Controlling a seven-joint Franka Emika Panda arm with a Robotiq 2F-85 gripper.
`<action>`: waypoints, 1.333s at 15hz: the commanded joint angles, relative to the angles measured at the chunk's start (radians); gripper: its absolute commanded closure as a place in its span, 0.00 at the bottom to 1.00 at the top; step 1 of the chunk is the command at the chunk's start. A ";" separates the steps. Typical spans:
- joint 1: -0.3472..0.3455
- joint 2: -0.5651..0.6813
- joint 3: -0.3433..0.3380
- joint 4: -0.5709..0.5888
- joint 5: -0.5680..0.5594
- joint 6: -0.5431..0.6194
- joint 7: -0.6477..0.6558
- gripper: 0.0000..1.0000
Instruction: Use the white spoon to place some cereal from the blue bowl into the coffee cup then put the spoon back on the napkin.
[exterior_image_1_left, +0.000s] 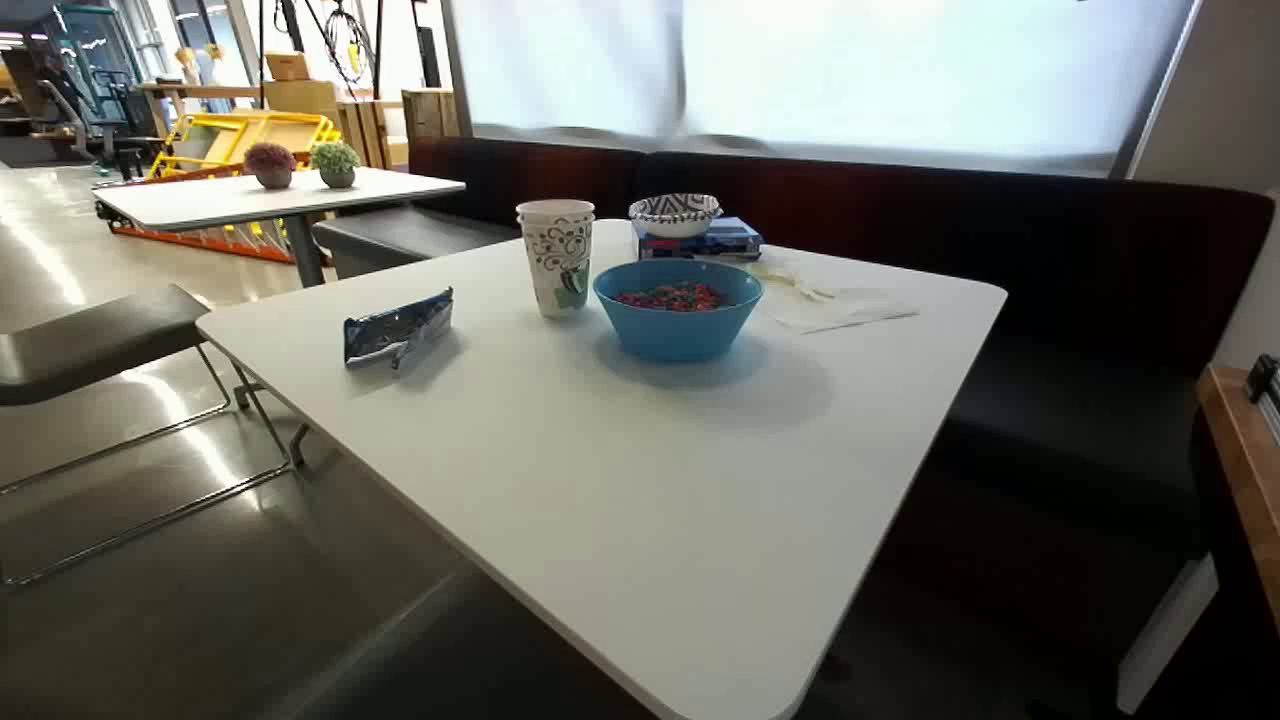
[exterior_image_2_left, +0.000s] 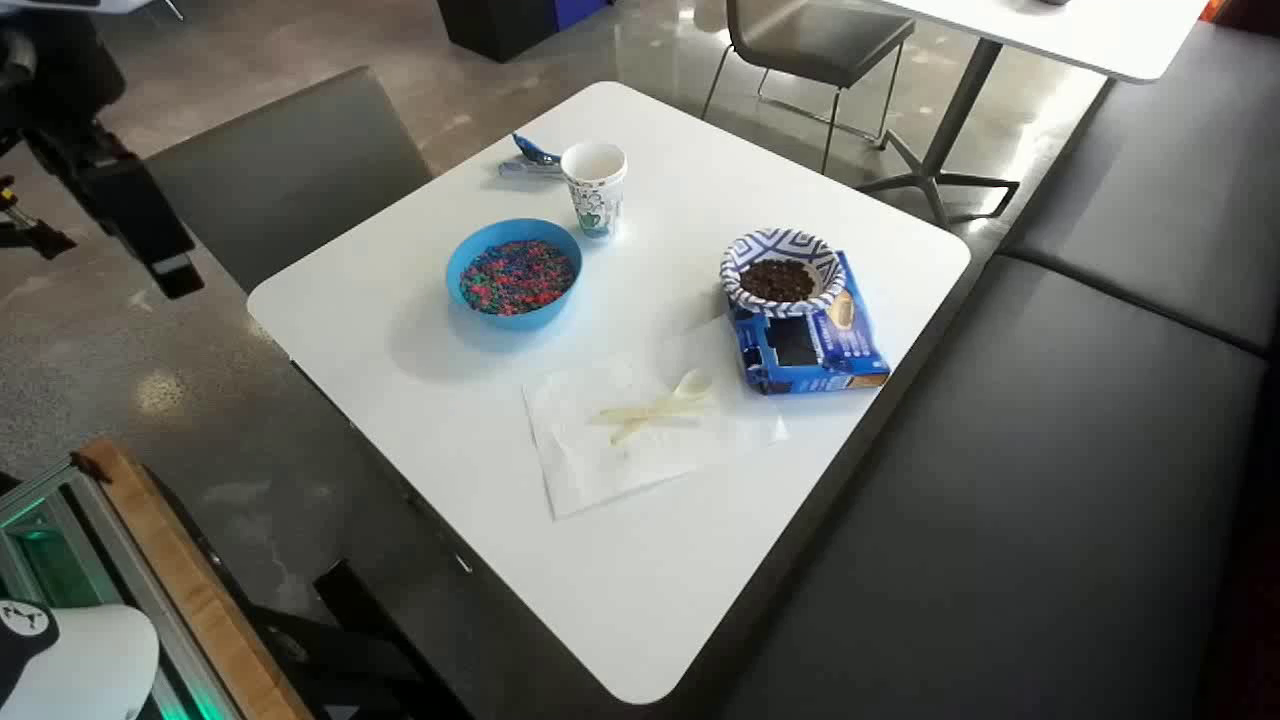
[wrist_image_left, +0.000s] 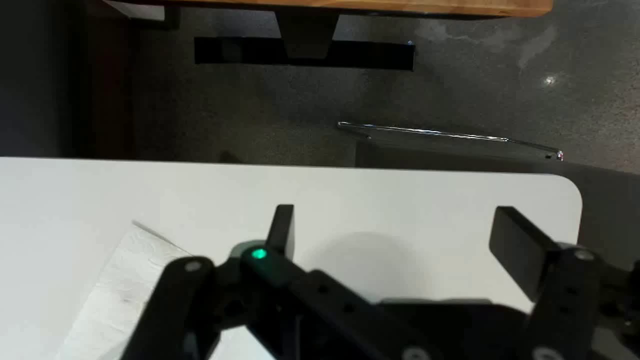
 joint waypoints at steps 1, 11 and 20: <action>-0.002 0.000 0.002 0.001 0.001 -0.002 -0.001 0.00; -0.014 0.093 -0.038 0.050 0.062 0.126 0.001 0.00; -0.051 0.393 -0.171 0.148 0.146 0.669 -0.114 0.00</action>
